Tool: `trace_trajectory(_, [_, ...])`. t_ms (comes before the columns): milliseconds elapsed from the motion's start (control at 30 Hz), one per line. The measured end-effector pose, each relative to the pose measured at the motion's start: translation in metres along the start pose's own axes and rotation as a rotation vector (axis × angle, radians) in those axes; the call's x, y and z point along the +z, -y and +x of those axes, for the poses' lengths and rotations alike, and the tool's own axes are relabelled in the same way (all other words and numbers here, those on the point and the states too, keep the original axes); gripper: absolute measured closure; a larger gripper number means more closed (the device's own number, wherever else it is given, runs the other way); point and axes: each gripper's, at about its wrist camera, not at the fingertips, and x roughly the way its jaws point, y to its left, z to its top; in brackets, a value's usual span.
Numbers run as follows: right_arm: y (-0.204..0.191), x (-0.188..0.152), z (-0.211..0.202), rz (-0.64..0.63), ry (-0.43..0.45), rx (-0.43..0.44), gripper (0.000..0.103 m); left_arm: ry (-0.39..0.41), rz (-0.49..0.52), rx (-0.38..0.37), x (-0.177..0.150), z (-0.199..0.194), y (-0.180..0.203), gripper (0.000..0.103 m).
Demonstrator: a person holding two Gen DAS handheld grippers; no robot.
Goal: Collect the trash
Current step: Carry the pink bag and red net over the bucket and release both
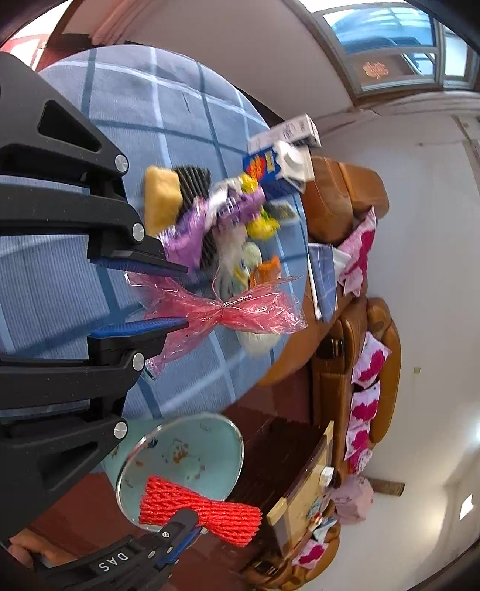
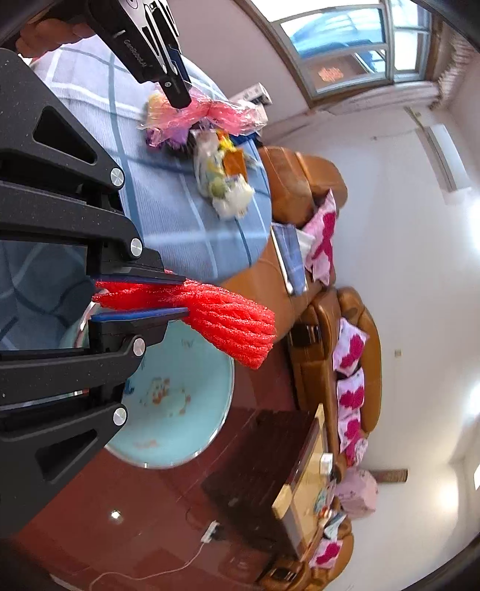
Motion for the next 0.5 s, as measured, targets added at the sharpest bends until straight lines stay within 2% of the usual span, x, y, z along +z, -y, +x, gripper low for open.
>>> trace_trajectory(200, [0.032, 0.003, 0.001, 0.053, 0.005, -0.046, 0.090, 0.014, 0.055, -0.038, 0.009, 0.003, 0.039, 0.080])
trace_trajectory(500, [0.057, 0.001, 0.009, 0.075, -0.004, -0.102, 0.090, 0.018, 0.121, -0.072, 0.019, 0.011, 0.089, 0.080])
